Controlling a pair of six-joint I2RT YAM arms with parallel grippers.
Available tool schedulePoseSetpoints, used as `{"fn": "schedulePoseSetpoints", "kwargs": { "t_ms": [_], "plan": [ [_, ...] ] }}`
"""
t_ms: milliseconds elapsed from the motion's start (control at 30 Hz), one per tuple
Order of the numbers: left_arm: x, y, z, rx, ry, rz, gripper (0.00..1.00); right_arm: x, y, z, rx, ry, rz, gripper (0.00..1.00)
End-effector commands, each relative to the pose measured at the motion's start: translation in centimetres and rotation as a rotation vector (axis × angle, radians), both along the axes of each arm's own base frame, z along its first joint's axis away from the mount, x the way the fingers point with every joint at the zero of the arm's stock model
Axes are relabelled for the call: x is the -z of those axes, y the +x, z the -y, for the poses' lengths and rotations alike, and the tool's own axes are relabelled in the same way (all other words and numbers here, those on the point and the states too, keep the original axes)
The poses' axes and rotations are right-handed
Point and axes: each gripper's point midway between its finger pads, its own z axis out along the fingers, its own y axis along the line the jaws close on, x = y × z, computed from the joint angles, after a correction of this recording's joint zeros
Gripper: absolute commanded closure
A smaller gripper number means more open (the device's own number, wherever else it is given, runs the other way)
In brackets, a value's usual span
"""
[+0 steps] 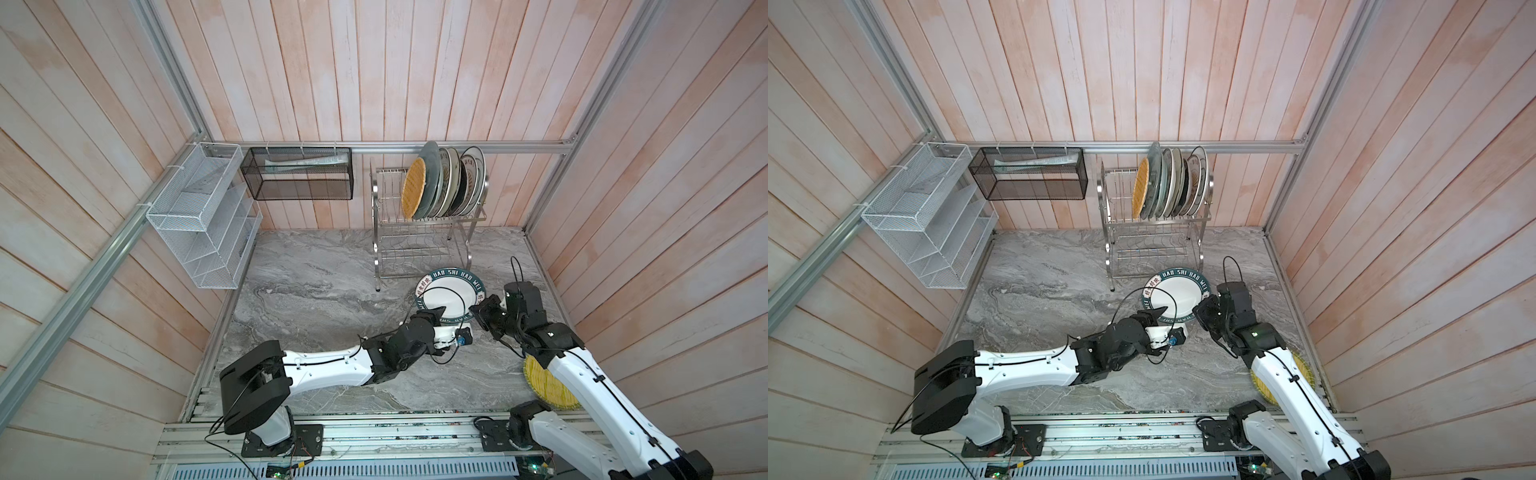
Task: Load plates into a dish rack
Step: Place the plate on the dish rack.
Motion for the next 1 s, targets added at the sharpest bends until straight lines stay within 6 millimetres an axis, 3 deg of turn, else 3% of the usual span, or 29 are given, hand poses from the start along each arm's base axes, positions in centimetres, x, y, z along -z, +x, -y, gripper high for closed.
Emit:
{"fn": "schedulePoseSetpoints", "kwargs": {
  "t_ms": [0, 333, 500, 633, 667, 867, 900, 967],
  "plan": [
    [0.1, 0.5, 0.9, -0.002, 0.022, 0.016, 0.44, -2.9, 0.9, -0.4, 0.007, 0.038, 0.088, 1.00],
    [2.3, 2.0, 2.7, -0.032, 0.074, 0.029, 0.56, -3.1, 0.5, -0.5, -0.001, 0.045, 0.093, 1.00],
    [2.4, 2.8, 2.9, -0.065, 0.070, 0.038, 0.73, -3.2, 0.4, -0.4, -0.002, 0.046, 0.097, 1.00],
    [1.7, 3.3, 2.8, -0.099, 0.047, 0.051, 0.98, -3.3, 0.2, -0.4, 0.001, 0.052, 0.096, 1.00],
    [1.6, 3.4, 2.7, -0.110, 0.045, 0.051, 1.00, -3.3, 0.2, -0.5, 0.003, 0.059, 0.094, 1.00],
    [0.0, 2.3, 2.2, -0.078, 0.000, 0.017, 1.00, -3.4, -0.3, -0.9, -0.005, 0.073, 0.103, 1.00],
    [-0.2, 2.0, 2.1, -0.069, -0.008, 0.007, 1.00, -3.5, -0.3, -0.9, -0.007, 0.072, 0.108, 0.95],
    [-0.6, 1.1, 1.7, -0.039, -0.017, -0.008, 1.00, -3.8, -0.1, -0.9, -0.017, 0.060, 0.124, 0.67]
  ]
}}
